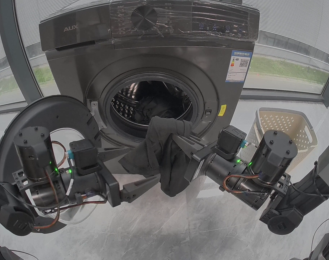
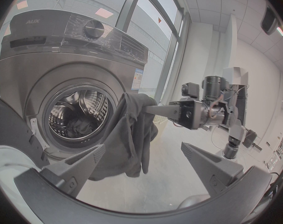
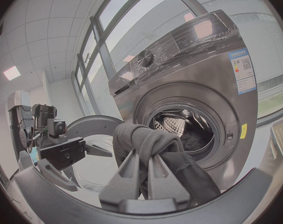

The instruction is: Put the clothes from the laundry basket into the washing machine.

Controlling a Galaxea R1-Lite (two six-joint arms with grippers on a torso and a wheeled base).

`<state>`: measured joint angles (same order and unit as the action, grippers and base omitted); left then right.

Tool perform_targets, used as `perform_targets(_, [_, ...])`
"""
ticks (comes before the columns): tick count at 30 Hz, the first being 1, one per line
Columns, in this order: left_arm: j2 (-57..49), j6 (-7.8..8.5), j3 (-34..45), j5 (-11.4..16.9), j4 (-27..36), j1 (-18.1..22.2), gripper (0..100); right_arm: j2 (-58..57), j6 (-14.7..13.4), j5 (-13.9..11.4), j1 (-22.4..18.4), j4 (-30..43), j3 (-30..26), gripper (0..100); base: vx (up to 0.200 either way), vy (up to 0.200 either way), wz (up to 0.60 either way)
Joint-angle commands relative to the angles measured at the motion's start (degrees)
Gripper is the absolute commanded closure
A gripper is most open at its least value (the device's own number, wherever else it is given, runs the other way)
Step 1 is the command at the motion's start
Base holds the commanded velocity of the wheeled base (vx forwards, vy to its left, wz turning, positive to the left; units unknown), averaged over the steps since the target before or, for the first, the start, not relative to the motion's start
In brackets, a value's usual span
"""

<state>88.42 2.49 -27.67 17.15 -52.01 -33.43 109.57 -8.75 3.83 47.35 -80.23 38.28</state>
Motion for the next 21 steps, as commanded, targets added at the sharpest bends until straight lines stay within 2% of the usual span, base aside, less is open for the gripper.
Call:
perform_targets(1, [6.77, -0.38, -3.35, -2.03, -2.49, -0.50, 0, -0.06, 0.05, 0.04, 0.11, -0.02, -0.05, 100, 0.000, 0.000, 0.00])
perform_targets(7, [10.63, -0.47, -6.08, -4.76, -3.63, 0.20, 0, -0.06, 0.14, -0.05, 0.29, -0.02, -0.05, 100, 0.000, 0.000, 0.00])
perform_targets(10, [12.66, -1.17, -6.96, -6.17, -4.86, 0.20, 0, -0.15, 0.23, 0.04, 0.55, -0.02, -0.05, 100, 0.000, 0.000, 0.00])
perform_targets(14, [15.20, -1.26, -8.10, -9.07, -7.50, 1.08, 0, -0.41, 0.49, 0.04, 0.46, -0.11, -0.40, 100, 0.000, 0.000, 0.00])
perform_targets(21, [13.89, -0.82, -7.66, -9.42, -7.85, 4.69, 0, -0.41, 0.58, -0.05, 0.02, -0.11, -0.75, 100, 0.000, 0.000, 0.00])
